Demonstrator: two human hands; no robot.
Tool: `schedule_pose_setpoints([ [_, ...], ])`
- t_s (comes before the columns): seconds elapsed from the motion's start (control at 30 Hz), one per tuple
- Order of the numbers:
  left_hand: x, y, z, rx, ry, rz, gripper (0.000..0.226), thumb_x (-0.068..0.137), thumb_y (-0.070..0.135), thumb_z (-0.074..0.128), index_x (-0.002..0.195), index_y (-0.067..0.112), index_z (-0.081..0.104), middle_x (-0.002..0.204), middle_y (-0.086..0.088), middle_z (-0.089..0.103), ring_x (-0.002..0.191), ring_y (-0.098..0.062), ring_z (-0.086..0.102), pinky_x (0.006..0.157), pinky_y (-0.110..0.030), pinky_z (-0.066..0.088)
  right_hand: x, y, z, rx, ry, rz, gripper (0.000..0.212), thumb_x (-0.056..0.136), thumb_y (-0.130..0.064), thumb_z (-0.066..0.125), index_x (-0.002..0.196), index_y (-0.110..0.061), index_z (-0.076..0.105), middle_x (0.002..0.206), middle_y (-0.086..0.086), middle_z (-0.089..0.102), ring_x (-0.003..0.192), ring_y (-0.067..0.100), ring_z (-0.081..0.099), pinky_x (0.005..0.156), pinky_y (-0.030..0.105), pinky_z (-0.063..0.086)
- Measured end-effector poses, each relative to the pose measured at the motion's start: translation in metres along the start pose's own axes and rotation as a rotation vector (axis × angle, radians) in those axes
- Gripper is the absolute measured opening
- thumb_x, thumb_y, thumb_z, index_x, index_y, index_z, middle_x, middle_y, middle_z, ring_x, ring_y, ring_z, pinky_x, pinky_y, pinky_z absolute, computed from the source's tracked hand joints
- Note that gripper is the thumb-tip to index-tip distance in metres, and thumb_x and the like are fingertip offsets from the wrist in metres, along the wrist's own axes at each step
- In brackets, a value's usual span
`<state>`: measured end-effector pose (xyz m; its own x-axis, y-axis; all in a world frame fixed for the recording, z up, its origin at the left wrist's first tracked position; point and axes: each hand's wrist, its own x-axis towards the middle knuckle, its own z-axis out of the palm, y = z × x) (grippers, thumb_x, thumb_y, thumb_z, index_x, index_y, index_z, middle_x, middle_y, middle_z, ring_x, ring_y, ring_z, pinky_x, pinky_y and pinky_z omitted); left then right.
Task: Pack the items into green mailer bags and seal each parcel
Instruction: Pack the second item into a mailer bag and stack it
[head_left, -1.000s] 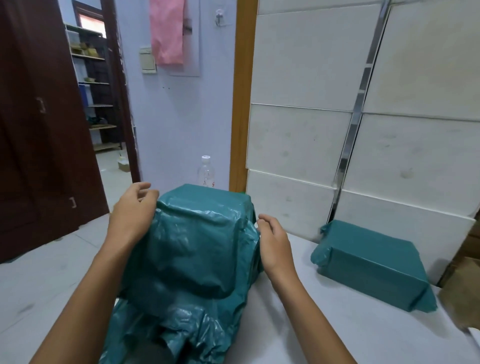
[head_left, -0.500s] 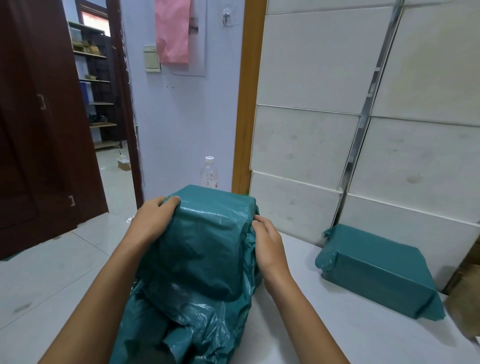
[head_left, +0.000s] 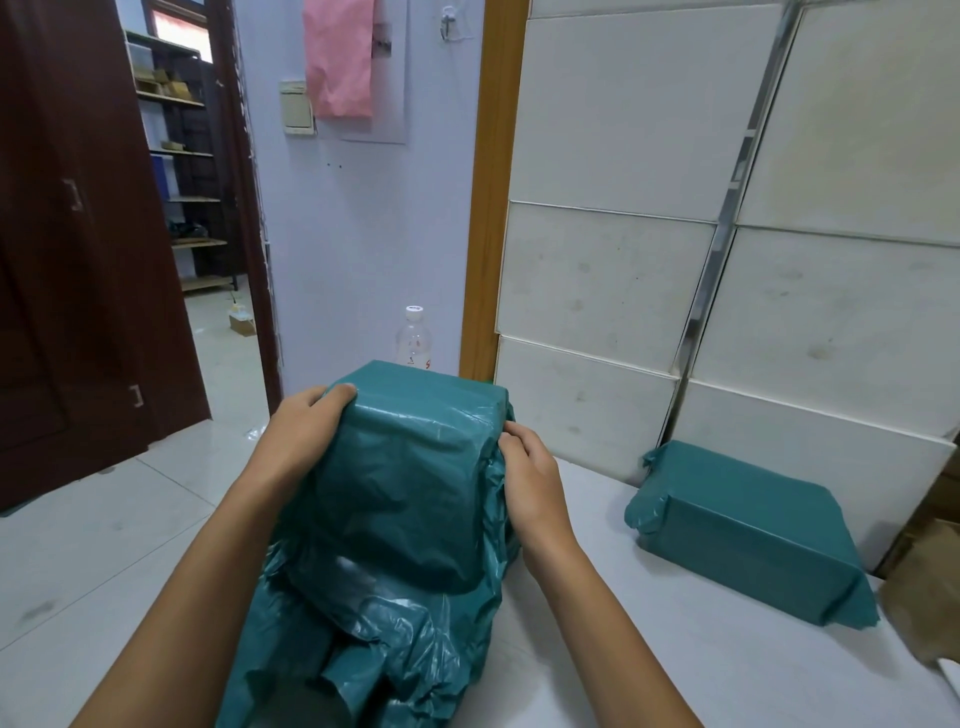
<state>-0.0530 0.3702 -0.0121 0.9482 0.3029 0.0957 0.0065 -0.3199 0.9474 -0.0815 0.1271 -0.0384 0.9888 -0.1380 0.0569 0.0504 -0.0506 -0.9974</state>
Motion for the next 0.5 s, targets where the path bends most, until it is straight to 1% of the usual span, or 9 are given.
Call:
schedule_pose_setpoints([
  [0.07,0.000,0.000,0.000,-0.006,0.001,0.005,0.054,0.088,0.062,0.055,0.095,0.012,0.074,0.099,-0.015,0.077,0.102,-0.039,0.072,0.096,-0.057,0.056,0.001,0.000,-0.001,-0.001,0.005,0.000,0.028,0.110,-0.034,0.048,0.133,-0.034,0.063,0.119,-0.020,0.065,0.109,-0.001,0.060,0.082,0.021,0.048],
  [0.13,0.001,0.000,0.001,-0.013,-0.008,0.009,0.054,0.088,0.063,0.056,0.097,0.013,0.075,0.099,-0.013,0.078,0.102,-0.037,0.073,0.096,-0.057,0.056,0.001,0.000,-0.002,0.001,0.010,-0.001,0.028,0.109,-0.034,0.048,0.132,-0.034,0.064,0.120,-0.019,0.067,0.111,0.001,0.061,0.084,0.023,0.049],
  [0.23,-0.001,0.004,0.003,-0.016,-0.015,0.028,0.054,0.087,0.064,0.056,0.099,0.015,0.076,0.100,-0.011,0.078,0.102,-0.035,0.073,0.097,-0.057,0.056,0.000,0.000,-0.005,0.008,0.023,-0.001,0.026,0.109,-0.035,0.048,0.128,-0.037,0.066,0.121,-0.016,0.069,0.115,0.007,0.064,0.095,0.031,0.052],
  [0.33,-0.009,0.012,0.008,-0.017,-0.024,0.059,0.051,0.090,0.063,0.054,0.100,0.017,0.076,0.101,-0.008,0.077,0.100,-0.031,0.073,0.097,-0.056,0.055,-0.004,-0.001,-0.014,0.009,0.041,-0.005,0.030,0.107,-0.039,0.049,0.131,-0.035,0.067,0.125,-0.013,0.072,0.116,0.009,0.066,0.103,0.039,0.054],
  [0.4,-0.015,0.019,0.016,-0.019,-0.044,0.079,0.050,0.091,0.063,0.054,0.099,0.019,0.076,0.100,-0.006,0.078,0.099,-0.029,0.073,0.096,-0.055,0.056,-0.007,-0.003,-0.025,0.013,0.068,-0.017,0.033,0.104,-0.041,0.050,0.132,-0.036,0.067,0.125,-0.013,0.073,0.117,0.011,0.067,0.106,0.045,0.055],
  [0.47,-0.022,0.027,0.027,-0.029,-0.058,0.105,0.046,0.096,0.059,0.055,0.100,0.018,0.075,0.098,-0.005,0.078,0.095,-0.026,0.073,0.092,-0.048,0.057,-0.013,-0.007,-0.039,0.014,0.094,-0.034,0.033,0.105,-0.039,0.050,0.132,-0.035,0.068,0.124,-0.013,0.074,0.117,0.011,0.068,0.107,0.045,0.055],
  [0.5,-0.026,0.031,0.034,-0.024,-0.068,0.120,0.043,0.099,0.055,0.055,0.101,0.017,0.075,0.098,-0.005,0.077,0.092,-0.022,0.072,0.086,-0.042,0.056,-0.016,-0.009,-0.047,0.015,0.115,-0.042,0.032,0.106,-0.038,0.050,0.133,-0.034,0.068,0.124,-0.013,0.074,0.117,0.011,0.068,0.107,0.044,0.054],
])
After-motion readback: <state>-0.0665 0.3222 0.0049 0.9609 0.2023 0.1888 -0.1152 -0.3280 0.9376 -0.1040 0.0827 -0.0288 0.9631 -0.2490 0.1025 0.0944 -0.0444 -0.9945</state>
